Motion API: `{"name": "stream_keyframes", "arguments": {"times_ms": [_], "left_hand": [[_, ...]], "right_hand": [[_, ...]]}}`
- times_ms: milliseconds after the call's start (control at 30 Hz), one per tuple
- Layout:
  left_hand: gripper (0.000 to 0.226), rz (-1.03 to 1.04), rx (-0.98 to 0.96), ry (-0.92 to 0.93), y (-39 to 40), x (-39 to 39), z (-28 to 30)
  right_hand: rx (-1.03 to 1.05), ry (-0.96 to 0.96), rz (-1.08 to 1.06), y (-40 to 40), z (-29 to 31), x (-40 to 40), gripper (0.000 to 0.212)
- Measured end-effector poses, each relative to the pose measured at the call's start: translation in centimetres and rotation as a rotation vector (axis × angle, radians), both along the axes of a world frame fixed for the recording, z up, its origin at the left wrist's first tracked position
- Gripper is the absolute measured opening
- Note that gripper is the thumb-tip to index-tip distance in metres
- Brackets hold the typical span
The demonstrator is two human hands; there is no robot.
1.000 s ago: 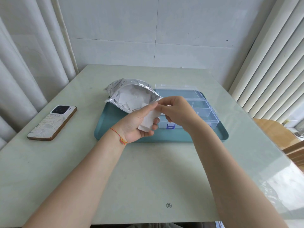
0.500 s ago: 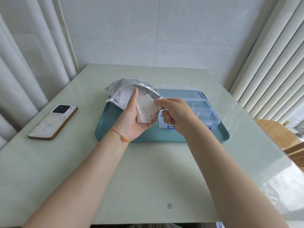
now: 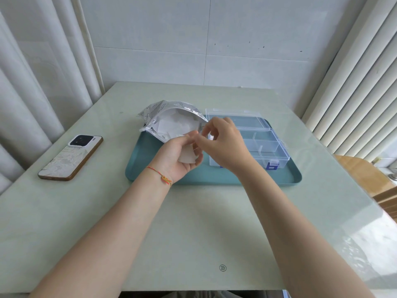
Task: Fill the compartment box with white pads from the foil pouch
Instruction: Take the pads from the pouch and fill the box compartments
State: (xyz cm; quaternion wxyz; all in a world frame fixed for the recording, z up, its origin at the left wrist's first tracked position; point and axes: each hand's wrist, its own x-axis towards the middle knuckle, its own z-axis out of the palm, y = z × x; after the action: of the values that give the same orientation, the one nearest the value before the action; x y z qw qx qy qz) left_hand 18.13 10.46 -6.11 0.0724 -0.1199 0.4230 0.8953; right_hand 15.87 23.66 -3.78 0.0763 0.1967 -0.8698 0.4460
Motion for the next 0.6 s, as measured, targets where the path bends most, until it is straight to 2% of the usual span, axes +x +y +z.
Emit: {"name": "stream_keyframes", "arguments": {"times_ms": [67, 133, 200, 300, 367, 467, 600], "left_hand": [[0.016, -0.056, -0.088, -0.015, -0.1, 0.1, 0.2], [0.013, -0.088, -0.155, -0.018, 0.1, 0.4, 0.5], [0.016, -0.124, -0.229, 0.036, 0.5, 0.6, 0.8], [0.021, -0.197, -0.27, 0.16, 1.3, 0.7, 1.1], [0.02, -0.227, -0.251, 0.18, 1.1, 0.3, 0.9], [0.022, -0.185, -0.266, 0.124, 0.9, -0.3, 0.6], [0.022, -0.133, -0.324, 0.152, 1.3, -0.5, 0.8]], "right_hand": [[0.059, 0.004, 0.185, 0.9, 0.1, -0.1, 0.042], [0.232, -0.03, 0.301, 1.3, -0.2, -0.2, 0.077], [0.331, -0.013, 0.318, 1.1, -0.6, 0.0, 0.092], [0.355, 0.042, 0.28, 0.9, -1.0, -0.2, 0.082], [0.365, 0.078, 0.235, 0.9, -1.0, -0.5, 0.074], [0.35, 0.092, 0.219, 1.3, -0.9, -0.7, 0.076], [0.374, 0.15, 0.217, 1.6, -1.0, -0.8, 0.079]]}}
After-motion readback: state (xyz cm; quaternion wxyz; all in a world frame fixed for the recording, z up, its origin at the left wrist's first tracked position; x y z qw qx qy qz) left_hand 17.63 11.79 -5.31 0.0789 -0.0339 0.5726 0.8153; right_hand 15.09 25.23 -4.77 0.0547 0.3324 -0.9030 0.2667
